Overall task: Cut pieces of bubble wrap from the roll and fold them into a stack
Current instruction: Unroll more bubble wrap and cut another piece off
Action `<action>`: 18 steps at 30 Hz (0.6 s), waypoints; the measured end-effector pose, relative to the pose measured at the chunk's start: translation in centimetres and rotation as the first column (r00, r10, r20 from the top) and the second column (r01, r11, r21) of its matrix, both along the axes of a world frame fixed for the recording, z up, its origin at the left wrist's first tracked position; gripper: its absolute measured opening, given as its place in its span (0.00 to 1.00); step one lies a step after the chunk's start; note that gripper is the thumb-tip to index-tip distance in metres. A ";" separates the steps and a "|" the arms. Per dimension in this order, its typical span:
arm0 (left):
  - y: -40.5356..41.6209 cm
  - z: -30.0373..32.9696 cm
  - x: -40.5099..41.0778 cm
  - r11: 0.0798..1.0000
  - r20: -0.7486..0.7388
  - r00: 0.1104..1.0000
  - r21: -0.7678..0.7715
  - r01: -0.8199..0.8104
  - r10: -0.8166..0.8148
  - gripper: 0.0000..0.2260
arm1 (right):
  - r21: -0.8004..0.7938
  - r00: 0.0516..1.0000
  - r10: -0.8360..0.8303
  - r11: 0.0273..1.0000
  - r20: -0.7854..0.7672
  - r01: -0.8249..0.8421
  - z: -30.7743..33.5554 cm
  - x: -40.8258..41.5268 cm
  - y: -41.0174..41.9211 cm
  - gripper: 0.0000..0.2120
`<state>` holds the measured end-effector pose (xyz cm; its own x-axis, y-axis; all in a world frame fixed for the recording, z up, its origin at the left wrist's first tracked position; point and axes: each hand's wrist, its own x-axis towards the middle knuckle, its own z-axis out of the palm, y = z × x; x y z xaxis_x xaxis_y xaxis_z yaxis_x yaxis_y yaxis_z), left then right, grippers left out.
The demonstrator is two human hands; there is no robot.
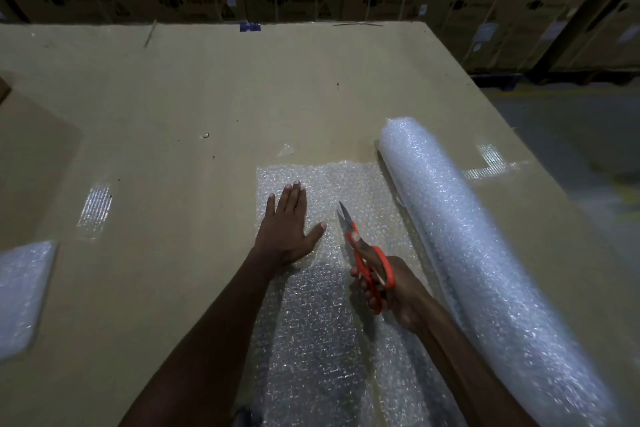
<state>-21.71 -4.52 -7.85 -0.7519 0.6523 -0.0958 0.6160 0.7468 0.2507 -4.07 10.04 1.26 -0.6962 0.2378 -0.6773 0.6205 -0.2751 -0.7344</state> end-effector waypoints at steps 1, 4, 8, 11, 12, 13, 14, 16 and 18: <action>0.0 0.1 0.0 1.000 0.000 1.000 -0.002 0.005 -0.005 0.44 | 0.000 1.000 -0.007 1.000 0.008 0.007 0.0 0.4 -0.3 0.31; -0.2 0.3 -0.2 1.000 0.010 1.000 0.014 0.023 -0.023 0.41 | 0.000 1.000 -0.013 1.000 0.012 0.013 -0.2 1.6 -1.1 0.32; -0.4 0.2 -0.4 0.999 0.001 0.999 0.032 0.041 -0.041 0.42 | 0.002 1.000 -0.012 1.000 0.003 0.012 -0.5 2.4 -1.8 0.31; -0.4 -0.1 -0.4 0.998 -0.005 0.999 0.041 0.045 -0.045 0.43 | 0.008 0.999 -0.033 0.999 0.004 0.033 -0.5 2.0 -2.0 0.33; -0.4 -0.1 -0.4 0.998 -0.005 0.999 0.045 0.044 -0.044 0.43 | 0.013 0.999 -0.037 0.999 0.001 0.037 -0.5 1.7 -2.0 0.34; -0.5 -0.2 -0.4 0.998 -0.008 0.999 0.047 0.042 -0.041 0.42 | 0.017 0.999 -0.037 0.999 -0.007 0.037 -0.5 1.5 -2.0 0.34; -0.4 -0.3 -0.4 0.998 -0.015 0.999 0.049 0.038 -0.038 0.41 | 0.022 0.999 -0.035 0.999 -0.017 0.036 -0.4 1.1 -1.9 0.33; -0.4 -0.4 -0.4 0.998 -0.038 0.999 0.048 0.030 -0.028 0.41 | 0.028 0.999 -0.035 0.999 -0.034 0.036 -0.4 0.4 -1.7 0.31; -0.4 -0.6 -0.4 0.999 -0.062 0.998 0.045 0.027 -0.024 0.41 | 0.026 0.998 -0.031 0.999 -0.048 0.033 -0.4 -0.4 -1.6 0.30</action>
